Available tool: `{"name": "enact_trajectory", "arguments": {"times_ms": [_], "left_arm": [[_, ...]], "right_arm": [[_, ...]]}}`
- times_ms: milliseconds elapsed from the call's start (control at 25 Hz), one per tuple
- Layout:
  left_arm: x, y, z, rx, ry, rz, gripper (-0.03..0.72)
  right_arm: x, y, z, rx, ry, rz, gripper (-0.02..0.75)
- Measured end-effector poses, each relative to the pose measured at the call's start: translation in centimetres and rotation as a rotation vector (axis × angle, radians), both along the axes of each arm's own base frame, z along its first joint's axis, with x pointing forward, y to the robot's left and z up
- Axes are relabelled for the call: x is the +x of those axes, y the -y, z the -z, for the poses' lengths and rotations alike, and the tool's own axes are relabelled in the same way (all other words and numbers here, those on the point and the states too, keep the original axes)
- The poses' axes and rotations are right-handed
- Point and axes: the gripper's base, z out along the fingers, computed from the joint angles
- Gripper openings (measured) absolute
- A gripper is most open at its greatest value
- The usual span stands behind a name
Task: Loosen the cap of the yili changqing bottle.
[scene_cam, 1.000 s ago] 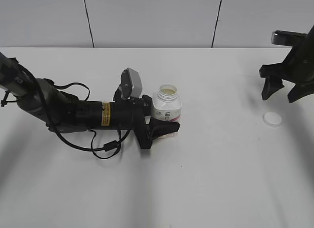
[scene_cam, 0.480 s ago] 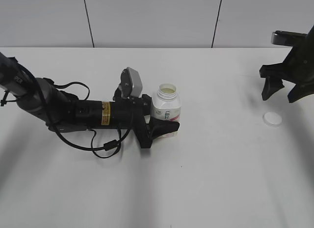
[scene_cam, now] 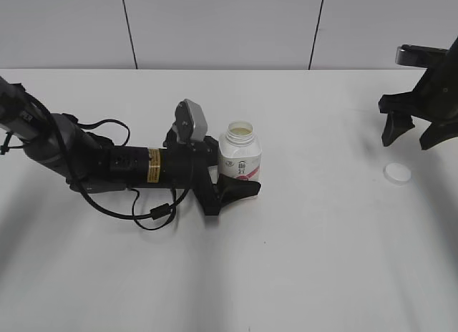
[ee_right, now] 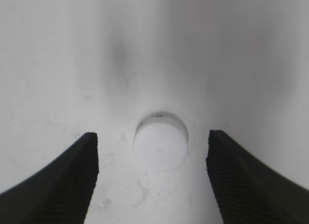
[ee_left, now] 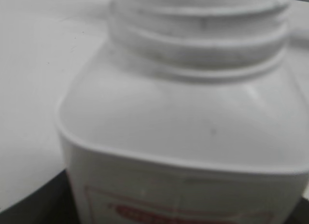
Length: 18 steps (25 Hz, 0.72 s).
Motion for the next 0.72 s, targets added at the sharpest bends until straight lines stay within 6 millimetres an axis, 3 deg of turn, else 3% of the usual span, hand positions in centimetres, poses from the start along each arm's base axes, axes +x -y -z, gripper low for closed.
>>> {"name": "enact_trajectory", "arguments": {"times_ms": [240,720], "left_arm": [[-0.1,0.1,-0.5,-0.046,-0.012,0.012,0.529],[-0.1,0.4,-4.4,-0.079,-0.015,0.048,0.531]], "right_arm": [[0.0,0.0,0.0,0.000,0.000,0.000,0.552],[0.0,0.0,-0.3,0.001,-0.016,-0.006,0.549]]}}
